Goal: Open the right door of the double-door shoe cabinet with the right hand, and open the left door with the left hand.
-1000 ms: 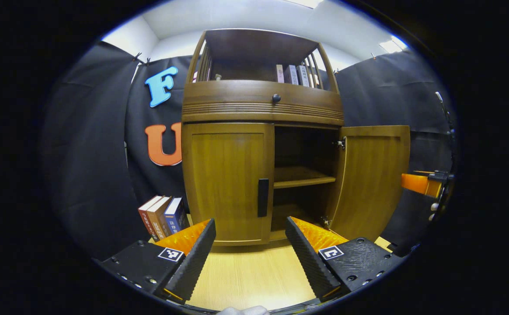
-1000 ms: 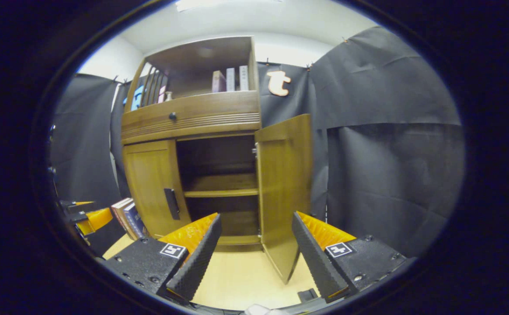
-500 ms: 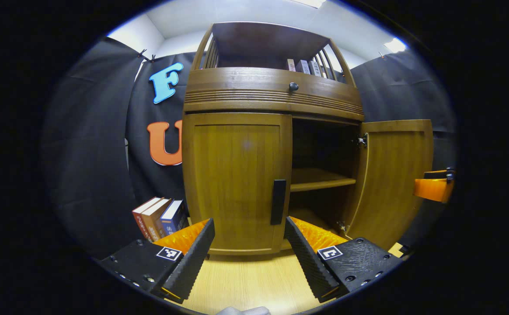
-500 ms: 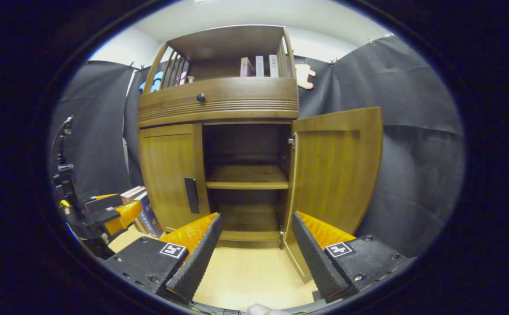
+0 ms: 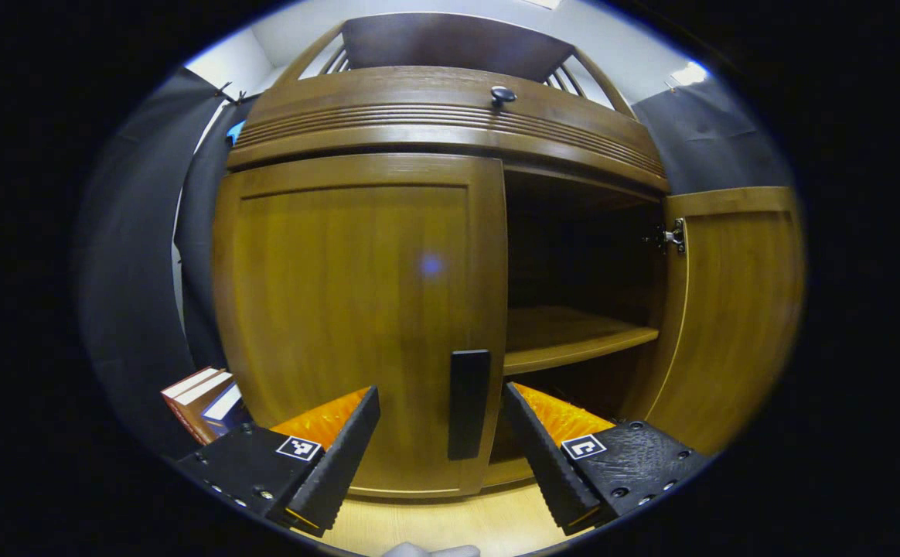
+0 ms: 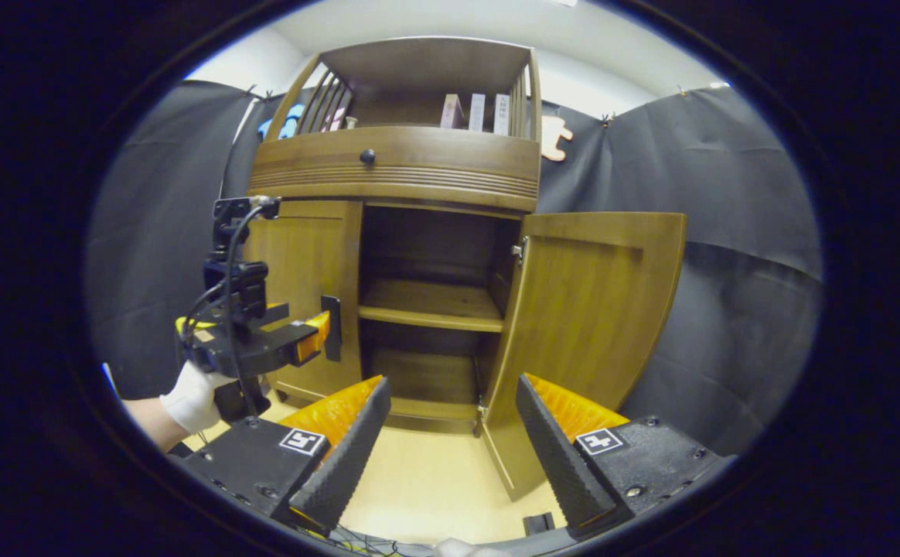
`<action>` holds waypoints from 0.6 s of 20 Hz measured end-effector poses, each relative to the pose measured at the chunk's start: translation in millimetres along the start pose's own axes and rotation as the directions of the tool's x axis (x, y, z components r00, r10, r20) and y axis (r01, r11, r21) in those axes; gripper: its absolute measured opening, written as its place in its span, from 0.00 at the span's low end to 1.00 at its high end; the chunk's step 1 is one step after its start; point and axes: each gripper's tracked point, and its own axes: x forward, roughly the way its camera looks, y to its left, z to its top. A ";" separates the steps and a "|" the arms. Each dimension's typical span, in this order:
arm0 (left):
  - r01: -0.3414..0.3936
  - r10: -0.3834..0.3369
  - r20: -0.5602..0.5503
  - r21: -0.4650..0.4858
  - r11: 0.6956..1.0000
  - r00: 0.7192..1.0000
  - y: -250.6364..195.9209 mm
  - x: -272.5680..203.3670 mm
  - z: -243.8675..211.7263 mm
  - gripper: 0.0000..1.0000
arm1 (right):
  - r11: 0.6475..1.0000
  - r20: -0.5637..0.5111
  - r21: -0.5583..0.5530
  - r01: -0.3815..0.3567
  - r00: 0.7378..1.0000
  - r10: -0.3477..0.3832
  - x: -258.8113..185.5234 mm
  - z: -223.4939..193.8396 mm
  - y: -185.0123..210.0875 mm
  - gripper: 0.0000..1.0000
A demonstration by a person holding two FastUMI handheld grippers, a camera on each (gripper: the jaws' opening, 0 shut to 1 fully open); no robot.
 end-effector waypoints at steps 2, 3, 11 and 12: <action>-0.003 0.003 -0.014 0.013 1.000 1.000 -3.3 12.9 -6.6 0.96 | 1.000 -0.017 0.005 0.011 1.000 -0.011 -3.2 -5.9 -6.9 1.00; -0.004 0.004 -0.018 0.013 1.000 1.000 -3.3 18.8 -8.8 0.96 | 1.000 -0.023 0.008 0.014 1.000 -0.014 -2.5 -8.4 -8.9 1.00; 0.048 -0.048 -0.023 0.037 0.998 0.999 -12.0 45.8 -19.7 0.60 | 0.999 -0.073 0.031 0.015 0.997 -0.013 -0.2 -22.9 -19.4 1.00; 0.047 -0.047 -0.014 0.039 0.998 0.999 -12.6 49.0 -20.8 0.51 | 0.999 -0.074 0.031 0.013 0.997 -0.010 -0.2 -22.9 -19.4 1.00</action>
